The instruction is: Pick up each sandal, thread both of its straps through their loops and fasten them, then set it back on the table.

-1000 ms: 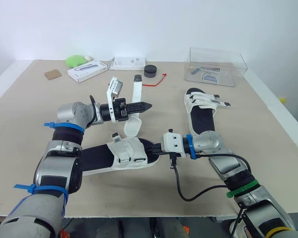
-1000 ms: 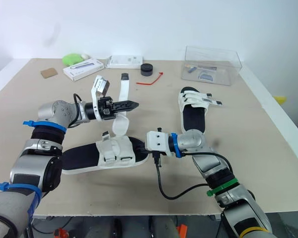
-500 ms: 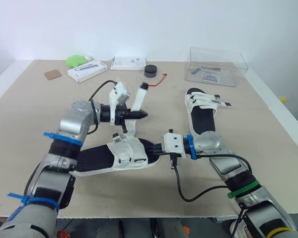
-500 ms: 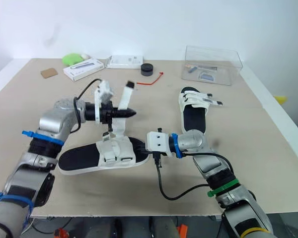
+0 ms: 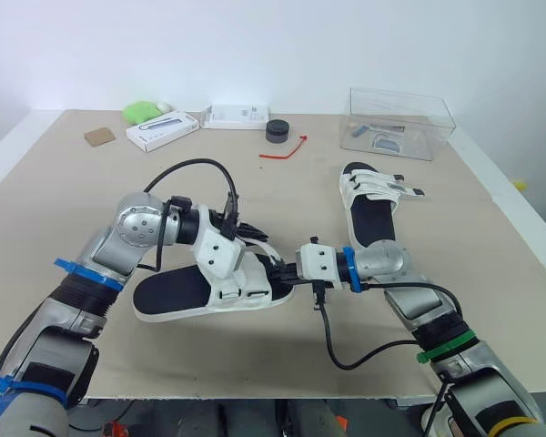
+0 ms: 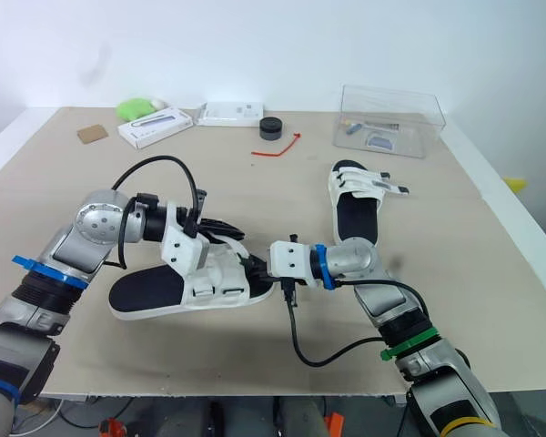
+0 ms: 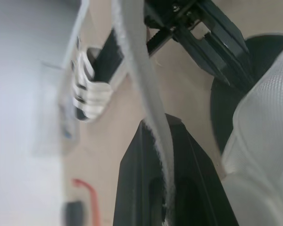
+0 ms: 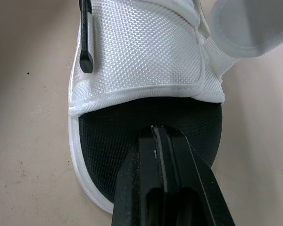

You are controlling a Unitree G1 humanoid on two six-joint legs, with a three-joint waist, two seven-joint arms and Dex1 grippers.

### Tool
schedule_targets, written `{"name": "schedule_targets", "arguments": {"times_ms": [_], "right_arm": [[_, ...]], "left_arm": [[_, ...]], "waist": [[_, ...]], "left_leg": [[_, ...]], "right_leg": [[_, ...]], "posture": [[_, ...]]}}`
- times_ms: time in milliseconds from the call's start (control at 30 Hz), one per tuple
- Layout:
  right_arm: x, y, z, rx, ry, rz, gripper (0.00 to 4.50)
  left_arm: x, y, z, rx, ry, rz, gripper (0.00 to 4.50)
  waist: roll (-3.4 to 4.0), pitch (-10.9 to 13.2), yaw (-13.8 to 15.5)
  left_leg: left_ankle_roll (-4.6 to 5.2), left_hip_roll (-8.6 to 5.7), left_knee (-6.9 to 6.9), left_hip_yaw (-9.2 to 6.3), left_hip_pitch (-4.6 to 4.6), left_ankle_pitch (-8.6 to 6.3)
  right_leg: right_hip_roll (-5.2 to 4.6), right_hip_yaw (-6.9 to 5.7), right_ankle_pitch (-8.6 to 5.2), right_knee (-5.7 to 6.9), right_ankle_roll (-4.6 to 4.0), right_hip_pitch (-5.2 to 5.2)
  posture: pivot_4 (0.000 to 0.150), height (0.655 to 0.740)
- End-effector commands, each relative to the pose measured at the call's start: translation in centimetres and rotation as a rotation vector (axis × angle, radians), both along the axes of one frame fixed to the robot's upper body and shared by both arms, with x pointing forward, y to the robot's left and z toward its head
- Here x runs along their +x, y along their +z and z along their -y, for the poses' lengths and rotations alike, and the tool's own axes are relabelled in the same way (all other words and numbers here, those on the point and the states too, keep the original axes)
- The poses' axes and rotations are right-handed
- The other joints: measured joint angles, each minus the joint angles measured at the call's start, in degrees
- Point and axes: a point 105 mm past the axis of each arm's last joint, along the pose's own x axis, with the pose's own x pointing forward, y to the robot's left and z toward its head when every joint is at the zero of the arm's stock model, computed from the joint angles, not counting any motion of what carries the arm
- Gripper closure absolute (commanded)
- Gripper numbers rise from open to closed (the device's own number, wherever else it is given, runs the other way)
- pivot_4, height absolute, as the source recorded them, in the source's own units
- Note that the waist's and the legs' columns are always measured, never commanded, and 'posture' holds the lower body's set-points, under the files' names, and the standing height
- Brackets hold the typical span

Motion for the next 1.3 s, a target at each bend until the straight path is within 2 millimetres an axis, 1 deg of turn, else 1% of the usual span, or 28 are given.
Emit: {"name": "schedule_targets", "arguments": {"times_ms": [33, 100, 233, 267, 333, 367, 467, 500, 567, 667, 733, 800, 867, 933, 967, 1067, 1167, 1233, 1300], "right_arm": [[-0.1, -2.1, 0.5, -0.081, -0.011, -0.051, 4.5], [0.0, -2.1, 0.6, -0.083, -0.01, -0.05, 4.5], [0.1, -2.1, 0.5, -0.084, -0.008, -0.048, 4.5], [0.1, -2.1, 0.5, -0.084, -0.007, -0.048, 4.5], [0.1, -2.1, 0.6, -0.085, -0.007, -0.047, 4.5], [0.1, -2.1, 0.6, -0.086, -0.007, -0.047, 4.5], [0.1, -2.1, 0.7, -0.088, -0.008, -0.046, 4.5], [0.1, -2.1, 0.7, -0.089, -0.009, -0.046, 4.5], [0.1, -2.1, 0.7, -0.089, -0.01, -0.046, 4.5], [0.2, -2.1, 0.7, -0.088, -0.01, -0.046, 4.5], [0.2, -2.2, 0.7, -0.087, -0.009, -0.047, 4.5], [0.1, -2.2, 0.6, -0.086, -0.007, -0.048, 4.5], [0.0, -2.3, 0.7, -0.088, -0.004, -0.051, 4.5], [0.0, -2.4, 0.6, -0.09, 0.002, -0.053, 4.5], [0.0, -2.4, 0.6, -0.091, 0.004, -0.053, 4.5], [0.0, -2.3, 0.3, -0.089, 0.013, -0.052, 4.5], [0.0, -2.3, 0.2, -0.089, 0.019, -0.052, 4.5], [0.0, -2.4, 0.3, -0.092, 0.023, -0.052, 4.5], [0.0, -2.4, 0.3, -0.094, 0.025, -0.052, 4.5]], "left_arm": [[-0.6, 2.3, 0.1, -0.019, -0.12, 0.241, 4.46], [-0.6, 2.1, 0.0, -0.002, -0.139, 0.263, 4.46], [-0.5, 1.4, -0.3, 0.016, -0.144, 0.243, 4.46], [-0.5, 1.3, -0.4, 0.013, -0.146, 0.236, 4.22], [-0.7, 1.5, -0.3, 0.003, -0.155, 0.233, 3.62], [-0.8, 1.5, -0.2, 0.003, -0.156, 0.225, 3.23], [-1.0, 1.4, -0.1, 0.018, -0.162, 0.206, 1.78], [-1.1, 1.3, -0.2, 0.028, -0.163, 0.199, 1.42], [-1.3, 1.5, -0.2, 0.015, -0.155, 0.166, 0.48], [-1.6, 1.4, -0.6, 0.025, -0.124, 0.096, 0.48], [-1.8, 1.4, -1.4, 0.01, -0.064, -0.016, 0.48], [-2.2, 1.2, -2.0, 0.026, -0.029, -0.084, 0.48], [-2.7, 0.8, -3.0, 0.04, 0.035, -0.213, 0.48], [-3.5, -0.1, -4.3, 0.066, 0.125, -0.407, 0.48], [-3.8, -0.2, -4.6, 0.064, 0.153, -0.47, 0.48], [-4.8, -0.1, -5.4, 0.015, 0.254, -0.731, 0.48], [-5.5, 1.5, -6.1, -0.114, 0.342, -1.023, 0.48], [-6.0, 3.1, -6.2, -0.182, 0.356, -1.168, 0.48], [-7.1, 5.1, -6.1, -0.26, 0.325, -1.37, 0.48]], "waist": [[0.0, 0.0, -0.01], [0.0, 0.0, -0.05], [0.0, 0.0, -0.11], [0.01, 0.0, -0.11], [0.0, 0.0, -0.1], [0.01, 0.0, -0.11], [0.01, 0.0, -0.11], [0.01, 0.0, -0.11], [0.01, 0.0, -0.1], [0.01, 0.0, -0.19], [0.02, -0.01, -0.2], [0.03, -0.01, -0.17], [0.03, -0.01, -0.15], [0.03, -0.01, -0.19], [0.03, -0.01, -0.15], [0.03, -0.01, -0.1], [0.03, 0.0, -0.13], [0.02, 0.01, -0.13], [0.01, 0.01, -0.12]], "left_leg": [[0.0, 0.0, 0.0, 0.02, 0.02, 0.0], [0.0, 0.02, 0.0, 0.06, 0.04, 0.0], [0.0, 0.08, -0.01, 0.11, 0.07, 0.0], [0.0, 0.08, -0.01, 0.1, 0.07, 0.0], [0.01, 0.09, 0.0, 0.11, 0.07, 0.0], [0.01, 0.09, 0.0, 0.12, 0.07, 0.0], [0.01, 0.09, 0.0, 0.15, 0.08, 0.0], [0.01, 0.09, 0.0, 0.15, 0.08, 0.0], [0.01, 0.09, 0.0, 0.14, 0.08, 0.0], [0.01, 0.09, 0.0, 0.18, 0.08, 0.0], [0.01, 0.11, -0.01, 0.18, 0.09, 0.0], [0.01, 0.14, -0.01, 0.18, 0.11, 0.0], [0.01, 0.16, -0.01, 0.15, 0.1, 0.0], [0.01, 0.2, -0.01, 0.17, 0.1, 0.0], [0.01, 0.2, -0.02, 0.15, 0.11, 0.0], [0.02, 0.21, -0.02, 0.1, 0.11, -0.01], [0.02, 0.23, -0.01, 0.08, 0.11, -0.01], [0.01, 0.26, -0.01, 0.03, 0.12, 0.0], [0.01, 0.26, -0.01, 0.0, 0.12, 0.0]], "right_leg": [[0.0, 0.0, 0.0, 0.0, 0.01, 0.01], [0.0, 0.0, 0.0, 0.0, 0.01, 0.01], [0.04, -0.01, 0.01, 0.0, 0.02, 0.0], [0.05, -0.02, 0.0, 0.01, 0.02, 0.0], [0.07, -0.02, 0.0, 0.01, 0.02, 0.0], [0.07, -0.02, 0.0, 0.01, 0.02, 0.0], [0.06, -0.01, 0.01, 0.01, 0.04, 0.0], [0.06, -0.01, 0.01, 0.01, 0.04, 0.0], [0.07, -0.01, 0.0, 0.01, 0.04, 0.0], [0.07, 0.0, 0.0, 0.01, 0.05, -0.01], [0.09, 0.02, 0.0, 0.01, 0.05, -0.01], [0.14, 0.03, -0.03, 0.03, 0.07, -0.02], [0.19, 0.01, -0.08, 0.03, 0.14, -0.02], [0.23, 0.04, -0.1, 0.04, 0.14, -0.04], [0.23, 0.02, -0.13, 0.04, 0.13, -0.03], [0.26, -0.02, -0.17, 0.04, 0.12, -0.02], [0.31, -0.01, -0.18, 0.04, 0.12, -0.03], [0.37, -0.04, -0.18, 0.05, 0.11, -0.03], [0.41, -0.05, -0.2, 0.06, 0.08, -0.04]], "posture": [[0.15, 0.74], [0.15, 0.74], [0.15, 0.74], [0.15, 0.74], [0.15, 0.74], [0.15, 0.74], [0.15, 0.74], [0.15, 0.74], [0.15, 0.74], [0.15, 0.74], [0.15, 0.74], [0.15, 0.74], [0.15, 0.74], [0.15, 0.74], [0.15, 0.74], [0.15, 0.74], [0.15, 0.74], [0.15, 0.74], [0.15, 0.74]]}}
